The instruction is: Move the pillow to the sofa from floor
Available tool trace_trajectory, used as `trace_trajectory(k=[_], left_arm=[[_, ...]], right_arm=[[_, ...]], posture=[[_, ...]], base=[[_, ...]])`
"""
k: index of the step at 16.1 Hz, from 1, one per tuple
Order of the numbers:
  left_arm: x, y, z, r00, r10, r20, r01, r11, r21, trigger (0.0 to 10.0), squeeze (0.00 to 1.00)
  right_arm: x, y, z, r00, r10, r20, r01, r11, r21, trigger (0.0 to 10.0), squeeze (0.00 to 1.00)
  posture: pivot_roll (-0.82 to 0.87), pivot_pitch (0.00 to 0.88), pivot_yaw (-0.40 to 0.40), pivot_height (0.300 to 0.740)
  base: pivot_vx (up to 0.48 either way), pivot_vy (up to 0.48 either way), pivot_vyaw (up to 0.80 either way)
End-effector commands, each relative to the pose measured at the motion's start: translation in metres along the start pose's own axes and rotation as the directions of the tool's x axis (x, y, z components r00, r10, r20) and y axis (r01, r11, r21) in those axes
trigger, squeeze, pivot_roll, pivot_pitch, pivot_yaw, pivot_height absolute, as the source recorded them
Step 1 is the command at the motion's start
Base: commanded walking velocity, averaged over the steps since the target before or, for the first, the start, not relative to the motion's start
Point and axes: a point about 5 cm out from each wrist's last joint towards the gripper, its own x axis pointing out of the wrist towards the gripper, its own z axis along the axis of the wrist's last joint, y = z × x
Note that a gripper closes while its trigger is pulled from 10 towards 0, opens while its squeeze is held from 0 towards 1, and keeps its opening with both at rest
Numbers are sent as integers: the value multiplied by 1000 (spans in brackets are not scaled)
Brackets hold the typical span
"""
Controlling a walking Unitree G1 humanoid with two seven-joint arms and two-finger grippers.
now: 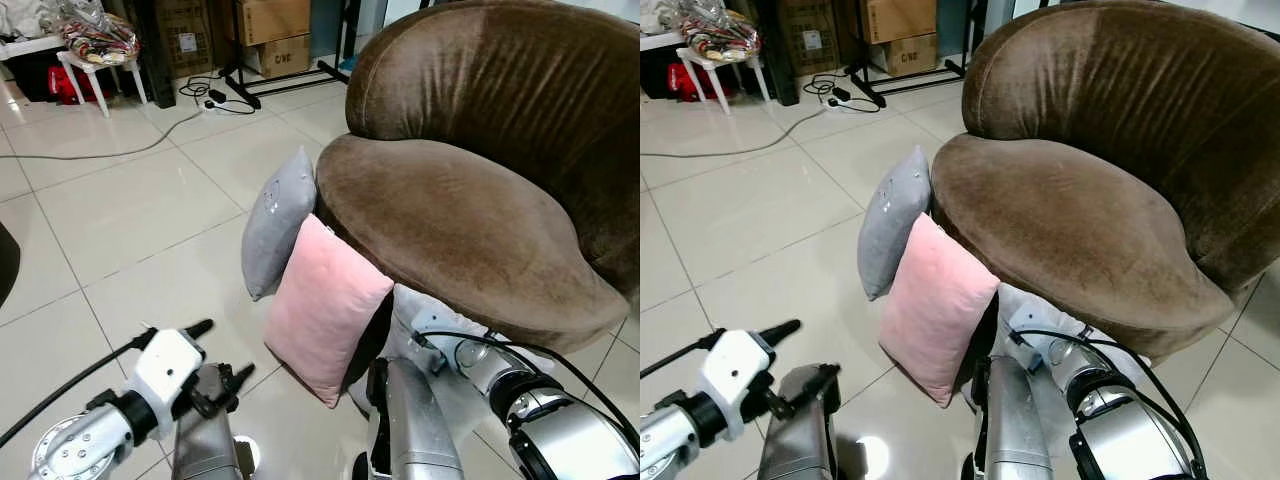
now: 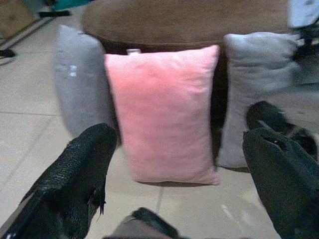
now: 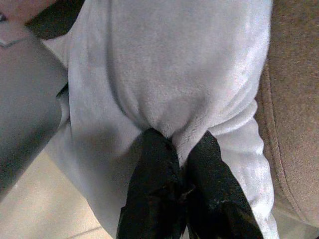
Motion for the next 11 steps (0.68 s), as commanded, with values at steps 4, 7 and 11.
trace_trajectory(k=[4,7,11], left_arm=[[-5,18,3,978,203,37,-204,979,15,10000,0],[1,25,8,960,269,80,-270,963,-5,10000,0],[9,27,13,950,293,109,-294,956,-7,10000,0]], right_arm=[[-3,-16,11,983,-67,173,22,968,251,0,0],[-9,-30,13,947,-155,280,56,942,331,0,0],[-22,-45,15,871,-301,388,132,904,406,0,0]], posture=[[86,0,-79,475],[69,0,-75,475],[26,0,-60,475]], base=[[0,0,0],[0,0,0],[0,0,0]])
